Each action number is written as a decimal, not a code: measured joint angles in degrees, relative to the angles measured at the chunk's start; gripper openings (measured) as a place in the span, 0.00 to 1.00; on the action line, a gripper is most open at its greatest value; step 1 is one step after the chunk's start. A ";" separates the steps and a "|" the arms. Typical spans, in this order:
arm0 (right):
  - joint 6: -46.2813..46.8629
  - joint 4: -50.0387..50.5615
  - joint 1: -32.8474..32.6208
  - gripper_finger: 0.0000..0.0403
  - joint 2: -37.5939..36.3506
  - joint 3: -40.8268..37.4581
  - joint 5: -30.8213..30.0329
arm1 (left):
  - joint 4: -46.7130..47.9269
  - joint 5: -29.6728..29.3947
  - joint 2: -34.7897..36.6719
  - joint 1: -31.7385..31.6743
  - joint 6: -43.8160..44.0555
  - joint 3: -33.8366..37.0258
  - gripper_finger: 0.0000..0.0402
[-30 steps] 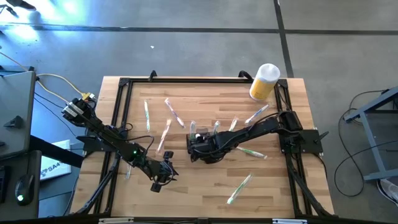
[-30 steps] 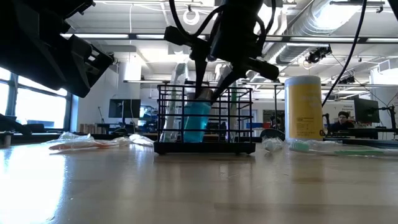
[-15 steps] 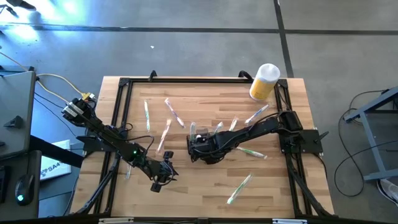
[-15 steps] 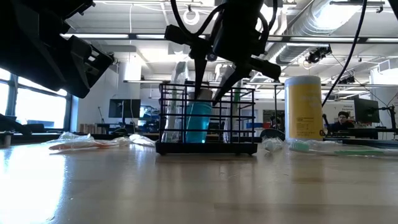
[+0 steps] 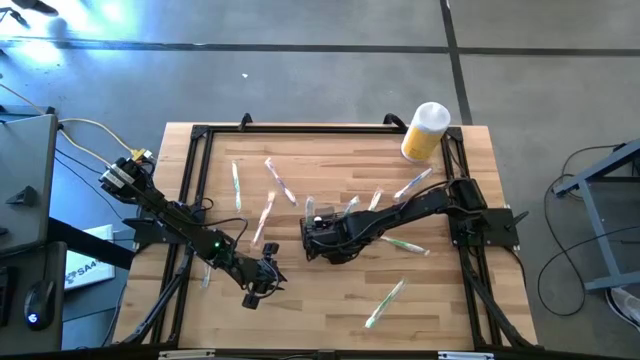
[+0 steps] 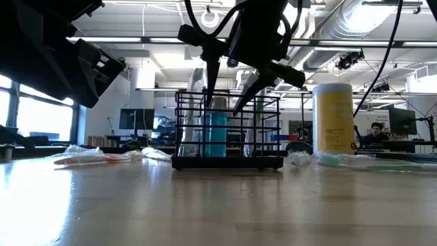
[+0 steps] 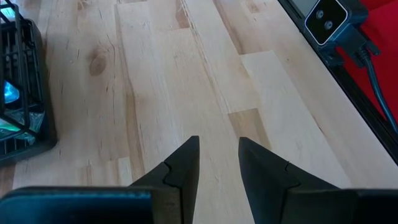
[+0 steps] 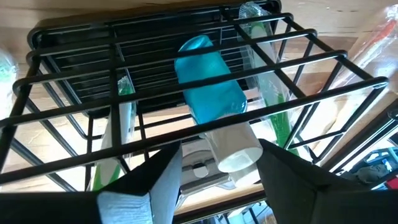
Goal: Pick & Place toothbrushing station
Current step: Put the blue mouthwash into the black mesh organizer, then put the orange toothbrush into the black mesh organizer
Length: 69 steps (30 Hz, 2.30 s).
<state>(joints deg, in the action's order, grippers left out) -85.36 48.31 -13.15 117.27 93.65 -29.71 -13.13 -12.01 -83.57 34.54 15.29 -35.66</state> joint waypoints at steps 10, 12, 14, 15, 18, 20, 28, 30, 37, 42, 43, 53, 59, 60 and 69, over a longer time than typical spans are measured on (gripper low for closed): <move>2.93 1.41 -0.33 0.48 -1.25 -0.07 -2.53 | 0.22 0.00 0.00 0.00 0.00 0.00 0.26; 2.86 1.86 -0.52 0.48 -1.25 -0.07 -2.77 | 0.26 0.00 0.00 0.00 -0.02 0.00 0.26; 2.86 1.94 -0.81 0.48 -1.25 -0.07 -2.90 | 0.40 0.00 0.00 0.00 -0.02 0.00 0.26; 2.80 1.90 -0.81 0.48 -1.25 -0.07 -2.99 | 0.39 0.00 0.00 0.00 -0.02 0.00 0.26; 2.67 1.92 -0.74 0.48 -1.25 -0.07 -3.01 | 0.39 0.00 0.00 0.00 -0.02 0.00 0.26; 2.66 1.86 -0.74 0.48 -1.25 -0.07 -3.06 | 0.37 0.00 0.00 0.00 -0.02 0.00 0.26; 2.62 1.87 -0.74 0.48 -1.22 -0.07 -3.85 | 0.35 0.00 0.00 0.00 0.00 0.00 0.26; 2.62 1.86 -0.74 0.48 -1.22 -0.07 -3.85 | 0.35 0.00 0.00 0.00 0.00 0.00 0.26; 2.60 1.80 -0.74 0.48 -1.21 -0.07 -3.85 | 0.36 -0.02 0.00 0.00 0.00 0.00 0.26; 2.40 1.77 -0.74 0.48 -1.18 -0.07 -3.85 | 0.35 -0.02 0.00 0.00 0.00 0.00 0.26; 2.18 1.77 -0.74 0.48 -1.18 -0.07 -3.85 | 0.35 -0.02 0.00 0.00 0.00 0.00 0.26; 1.04 0.79 -0.74 0.48 -1.14 -0.07 -3.80 | 0.35 -0.02 0.00 0.00 0.00 0.00 0.26; 0.11 0.76 -0.74 0.48 -1.14 -0.07 -3.80 | 0.39 -0.02 0.00 0.00 0.00 0.00 0.26; 0.02 0.76 -0.74 0.48 -1.14 -0.07 -3.80 | 0.39 -0.02 0.00 0.00 0.00 0.00 0.26; -0.01 -0.64 -0.74 0.48 -1.14 -0.04 -3.80 | 0.39 -0.02 0.00 0.00 0.00 0.00 0.26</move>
<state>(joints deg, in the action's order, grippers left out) -85.37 47.68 -13.89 116.14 93.60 -33.52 -12.73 -12.03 -83.57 34.54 15.29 -35.66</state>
